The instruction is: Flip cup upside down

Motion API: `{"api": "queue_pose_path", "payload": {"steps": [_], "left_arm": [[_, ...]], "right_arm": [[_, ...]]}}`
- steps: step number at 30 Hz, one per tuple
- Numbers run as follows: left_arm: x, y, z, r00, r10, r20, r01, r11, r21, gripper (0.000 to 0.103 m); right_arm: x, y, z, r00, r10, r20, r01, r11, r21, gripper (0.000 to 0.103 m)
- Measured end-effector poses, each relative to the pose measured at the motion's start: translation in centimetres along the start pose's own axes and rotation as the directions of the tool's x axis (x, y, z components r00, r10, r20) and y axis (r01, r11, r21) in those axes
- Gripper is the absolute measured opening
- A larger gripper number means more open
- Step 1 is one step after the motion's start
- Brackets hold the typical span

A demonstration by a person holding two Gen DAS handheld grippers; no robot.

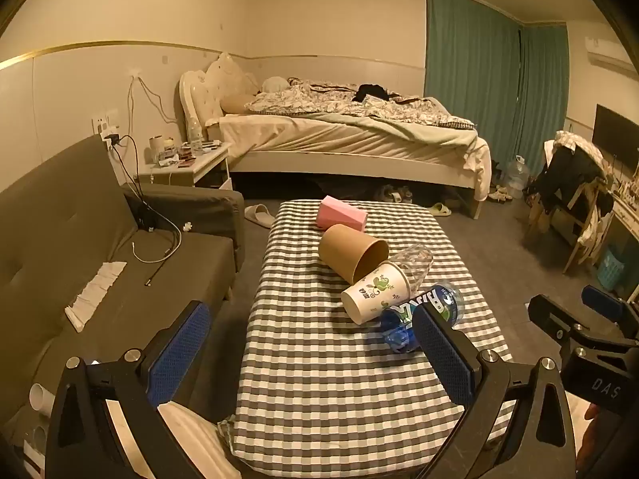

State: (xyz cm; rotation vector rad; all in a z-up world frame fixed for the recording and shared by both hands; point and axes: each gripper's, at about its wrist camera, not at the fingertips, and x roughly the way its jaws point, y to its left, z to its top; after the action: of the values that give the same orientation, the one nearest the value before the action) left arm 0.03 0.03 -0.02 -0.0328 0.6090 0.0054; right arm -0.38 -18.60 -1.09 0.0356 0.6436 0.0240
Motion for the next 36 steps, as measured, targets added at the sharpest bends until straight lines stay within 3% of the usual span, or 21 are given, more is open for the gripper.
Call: {"api": "queue_pose_path", "payload": {"steps": [36], "left_arm": [[1.2,0.0,-0.5,0.999,0.018,-0.036,-0.018,1.000,0.006,0.103]], "right_arm": [[1.0,-0.3,-0.3,1.000,0.009,-0.017,-0.009,1.000,0.022,0.103]]}}
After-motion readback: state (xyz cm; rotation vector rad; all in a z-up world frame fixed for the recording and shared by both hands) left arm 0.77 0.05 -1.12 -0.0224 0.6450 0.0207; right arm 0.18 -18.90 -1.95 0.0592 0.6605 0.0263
